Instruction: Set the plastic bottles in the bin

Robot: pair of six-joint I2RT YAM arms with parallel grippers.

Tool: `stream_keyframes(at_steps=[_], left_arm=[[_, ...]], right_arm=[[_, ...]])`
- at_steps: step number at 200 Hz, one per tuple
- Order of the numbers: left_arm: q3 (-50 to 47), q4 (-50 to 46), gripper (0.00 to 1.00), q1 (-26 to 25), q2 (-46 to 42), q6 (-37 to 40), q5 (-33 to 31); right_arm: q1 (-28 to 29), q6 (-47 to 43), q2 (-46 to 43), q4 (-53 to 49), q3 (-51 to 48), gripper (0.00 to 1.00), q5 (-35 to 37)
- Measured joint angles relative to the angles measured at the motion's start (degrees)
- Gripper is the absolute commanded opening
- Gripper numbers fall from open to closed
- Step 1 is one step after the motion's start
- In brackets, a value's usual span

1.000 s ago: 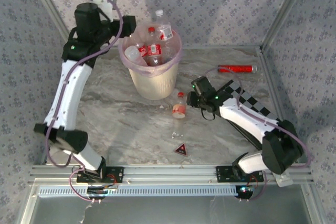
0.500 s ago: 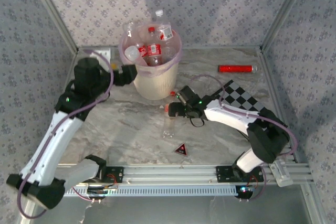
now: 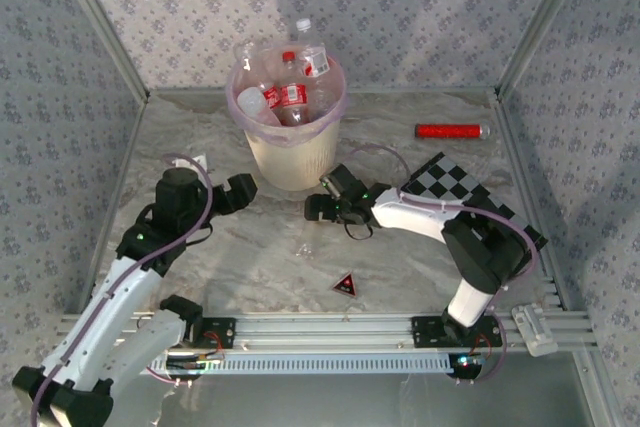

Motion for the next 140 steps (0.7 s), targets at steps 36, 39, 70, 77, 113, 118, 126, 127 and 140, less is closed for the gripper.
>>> stream_keyframes(at_steps=[36,39,70,77,113,118,126,127,140], left_arm=[[-0.04,1.73,0.91,-0.52,0.76,-1.25,0.17],[-0.04,1.79,0.9,-0.57,0.76,-1.25,0.17],[-0.02,1.86,0.91,-0.57,0.76,-1.27,0.15],[0.0,1.86,0.91,-0.57,0.76,-1.25,0.17],[2.4,1.05,0.91,-0.57,1.09,-1.22,0.92],[3.34,0.87,0.91,-0.57,1.2,-1.22,1.25],[5.03,0.66,0.91,-0.57,1.36,-1.25,1.88],[5.38,0.61,0.91,-0.57,1.38,-1.27,2.01],[8.72,0.52,0.91,-0.57,1.46,-1.46,3.3]], right_arm=[[0.04,0.74,0.98,0.07,-0.02,0.74,-0.2],[0.04,0.83,0.98,0.15,-0.02,0.73,-0.2],[0.04,0.76,0.48,-0.2,-0.07,0.62,0.0],[0.04,0.57,-0.11,-0.37,-0.24,0.6,0.28],[-0.24,-0.26,-7.17,-2.4,-2.67,0.57,2.93],[-0.42,-0.33,-8.48,-2.78,-3.08,0.56,3.08],[-0.76,-0.72,-10.56,-3.34,-3.76,0.55,3.41],[-0.83,-0.72,-10.88,-3.39,-3.89,0.55,3.5],[-1.46,-1.75,-14.8,-4.74,-5.14,0.53,4.24]])
